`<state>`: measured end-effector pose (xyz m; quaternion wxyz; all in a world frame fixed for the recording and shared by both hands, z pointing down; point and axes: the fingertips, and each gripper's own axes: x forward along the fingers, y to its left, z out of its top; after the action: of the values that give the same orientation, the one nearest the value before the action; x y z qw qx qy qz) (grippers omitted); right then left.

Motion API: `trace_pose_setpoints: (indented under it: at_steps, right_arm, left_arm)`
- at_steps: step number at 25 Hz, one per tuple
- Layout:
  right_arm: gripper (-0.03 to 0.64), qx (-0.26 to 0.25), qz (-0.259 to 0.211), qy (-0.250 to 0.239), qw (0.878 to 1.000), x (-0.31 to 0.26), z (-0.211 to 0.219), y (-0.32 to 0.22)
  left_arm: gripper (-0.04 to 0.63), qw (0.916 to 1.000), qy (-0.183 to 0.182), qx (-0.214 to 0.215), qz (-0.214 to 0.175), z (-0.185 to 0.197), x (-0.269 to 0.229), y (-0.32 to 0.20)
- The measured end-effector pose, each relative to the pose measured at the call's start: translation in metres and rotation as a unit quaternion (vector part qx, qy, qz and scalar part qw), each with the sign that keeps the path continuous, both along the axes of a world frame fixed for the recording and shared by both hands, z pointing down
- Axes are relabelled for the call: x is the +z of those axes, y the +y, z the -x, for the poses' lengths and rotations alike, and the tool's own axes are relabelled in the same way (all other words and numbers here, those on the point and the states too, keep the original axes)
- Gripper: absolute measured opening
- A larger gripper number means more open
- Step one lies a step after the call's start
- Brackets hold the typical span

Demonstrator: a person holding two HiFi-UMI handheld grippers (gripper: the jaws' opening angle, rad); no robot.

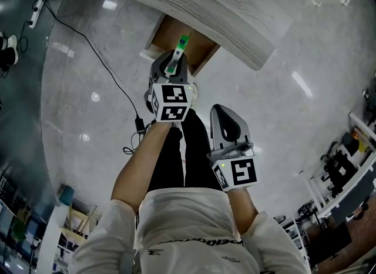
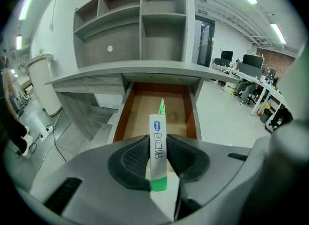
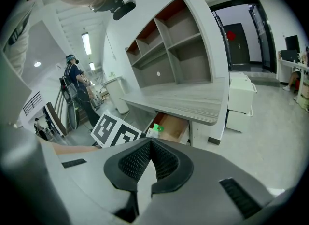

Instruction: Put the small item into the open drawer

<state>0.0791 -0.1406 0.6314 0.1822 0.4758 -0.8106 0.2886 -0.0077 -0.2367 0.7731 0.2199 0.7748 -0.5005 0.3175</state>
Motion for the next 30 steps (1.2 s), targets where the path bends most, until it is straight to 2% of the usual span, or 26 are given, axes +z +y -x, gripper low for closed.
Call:
trace_pose_setpoints:
  at_steps: [27, 30]
  right_arm:
    - [0.032, 0.015, 0.012, -0.009, 1.0, 0.009, -0.01, -0.001]
    - [0.032, 0.013, 0.014, -0.006, 1.0, 0.012, -0.01, -0.001]
  left_arm:
    - [0.104, 0.9995, -0.015, -0.005, 0.028, -0.008, 0.036, -0.024]
    - [0.146, 0.9995, -0.01, -0.008, 0.03, -0.007, 0.038, -0.023]
